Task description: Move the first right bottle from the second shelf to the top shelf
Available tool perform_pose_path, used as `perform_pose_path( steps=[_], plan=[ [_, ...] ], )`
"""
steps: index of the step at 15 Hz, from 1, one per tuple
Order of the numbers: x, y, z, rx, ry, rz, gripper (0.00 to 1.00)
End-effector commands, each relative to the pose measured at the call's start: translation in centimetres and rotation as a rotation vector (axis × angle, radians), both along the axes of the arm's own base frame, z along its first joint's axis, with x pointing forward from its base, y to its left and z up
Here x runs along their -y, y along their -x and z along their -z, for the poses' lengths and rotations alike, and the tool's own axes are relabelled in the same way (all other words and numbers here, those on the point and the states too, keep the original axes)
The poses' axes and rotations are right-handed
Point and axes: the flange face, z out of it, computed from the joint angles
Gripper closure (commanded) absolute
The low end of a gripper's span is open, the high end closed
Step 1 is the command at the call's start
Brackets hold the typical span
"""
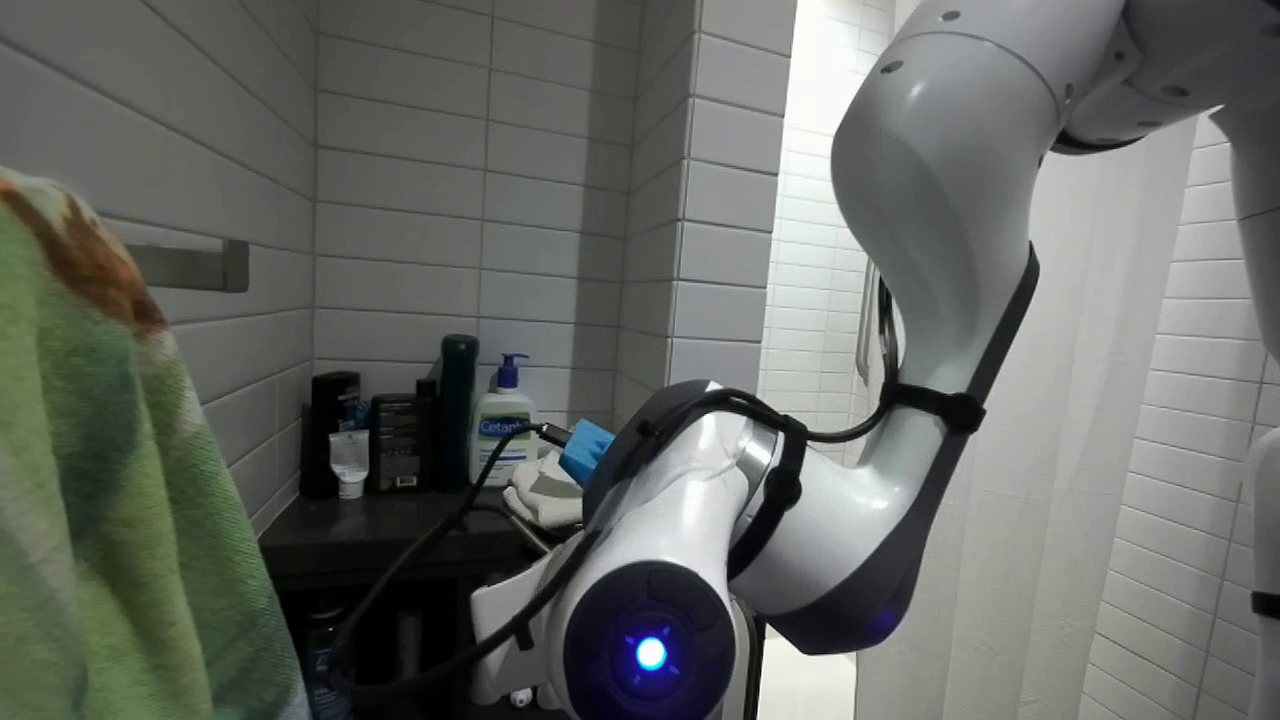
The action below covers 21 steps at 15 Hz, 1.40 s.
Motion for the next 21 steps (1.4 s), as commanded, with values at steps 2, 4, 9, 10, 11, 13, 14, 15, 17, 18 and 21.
perform_pose_path(
  steps=[2, 4, 9, 10, 11, 13, 14, 15, 17, 18, 21],
  plan=[
    [-1.4, 1.5, 1.5, 0.043, 0.192, -0.155, 0.00],
    [-1.8, 1.4, 2.2, 0.038, 0.283, -0.210, 0.00],
    [-1.7, -0.7, 2.7, 0.051, 0.468, -0.290, 0.00],
    [-1.4, -1.2, 3.0, 0.050, 0.488, -0.306, 0.00],
    [-1.2, -1.7, 3.5, 0.053, 0.506, -0.324, 0.00],
    [-1.1, -2.5, 4.1, 0.066, 0.526, -0.351, 0.00],
    [-1.1, -2.8, 4.4, 0.072, 0.531, -0.361, 0.00],
    [-1.1, -3.0, 4.7, 0.073, 0.537, -0.371, 0.00],
    [-1.0, -3.4, 5.2, 0.073, 0.538, -0.384, 0.00],
    [-1.1, -3.4, 5.4, 0.072, 0.533, -0.388, 0.00],
    [-0.9, -2.8, 5.4, 0.068, 0.530, -0.374, 0.00]
  ],
)
